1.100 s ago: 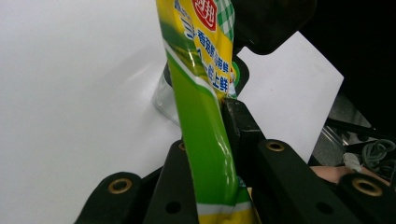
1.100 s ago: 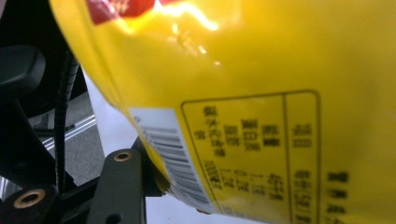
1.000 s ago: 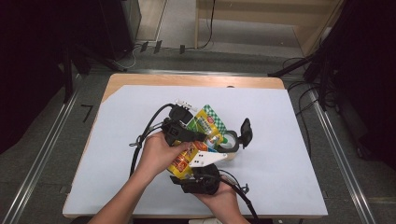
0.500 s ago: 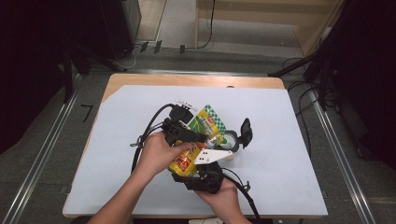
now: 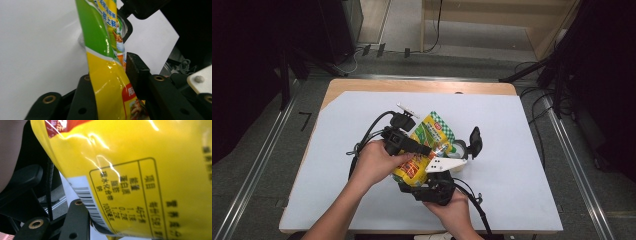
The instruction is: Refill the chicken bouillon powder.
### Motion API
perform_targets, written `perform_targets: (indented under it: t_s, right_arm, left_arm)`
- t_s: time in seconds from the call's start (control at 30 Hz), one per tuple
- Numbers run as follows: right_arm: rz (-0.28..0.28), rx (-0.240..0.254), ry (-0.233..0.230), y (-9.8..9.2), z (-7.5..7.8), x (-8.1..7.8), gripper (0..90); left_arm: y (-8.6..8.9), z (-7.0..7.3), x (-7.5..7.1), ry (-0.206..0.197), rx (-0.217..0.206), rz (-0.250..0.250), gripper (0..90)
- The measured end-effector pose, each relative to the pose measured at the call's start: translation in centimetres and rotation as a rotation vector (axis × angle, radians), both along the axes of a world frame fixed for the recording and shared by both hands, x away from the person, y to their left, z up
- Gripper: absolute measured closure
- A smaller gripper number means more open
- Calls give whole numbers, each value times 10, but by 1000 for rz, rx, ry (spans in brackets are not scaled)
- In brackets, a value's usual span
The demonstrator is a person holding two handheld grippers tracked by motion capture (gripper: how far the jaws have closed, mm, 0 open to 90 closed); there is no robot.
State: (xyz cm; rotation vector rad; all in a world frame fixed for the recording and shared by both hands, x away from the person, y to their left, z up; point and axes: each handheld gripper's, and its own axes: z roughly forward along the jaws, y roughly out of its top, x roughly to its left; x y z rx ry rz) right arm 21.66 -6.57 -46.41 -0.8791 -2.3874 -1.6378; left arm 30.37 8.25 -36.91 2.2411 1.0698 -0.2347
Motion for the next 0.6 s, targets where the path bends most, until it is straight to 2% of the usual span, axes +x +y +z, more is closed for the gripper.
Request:
perform_targets:
  t_s: [0.33,0.5,0.6]
  right_arm:
    - [-7,-51,-30,4,3,-2,621]
    - [-14,-90,-48,7,4,-4,579]
    - [-26,-126,-80,9,5,-6,559]
  left_arm:
    - [-4,7,-5,-60,32,13,870]
    - [-4,7,-6,-66,51,27,895]
    - [-4,8,-6,-62,59,32,900]
